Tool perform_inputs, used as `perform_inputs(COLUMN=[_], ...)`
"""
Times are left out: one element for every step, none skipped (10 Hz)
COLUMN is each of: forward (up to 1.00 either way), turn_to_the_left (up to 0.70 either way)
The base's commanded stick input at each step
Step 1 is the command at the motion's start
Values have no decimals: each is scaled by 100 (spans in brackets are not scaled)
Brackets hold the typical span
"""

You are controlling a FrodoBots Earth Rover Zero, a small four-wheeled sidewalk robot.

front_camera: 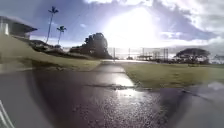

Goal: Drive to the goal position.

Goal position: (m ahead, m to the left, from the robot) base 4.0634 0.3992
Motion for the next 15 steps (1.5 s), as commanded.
perform_inputs(forward=[70,70,70,70,70,70,70,70,70,70,70,70,70,70,70], turn_to_the_left=[0,0,0,0,0,0,0,0,0,0,0,0,0,0,0])
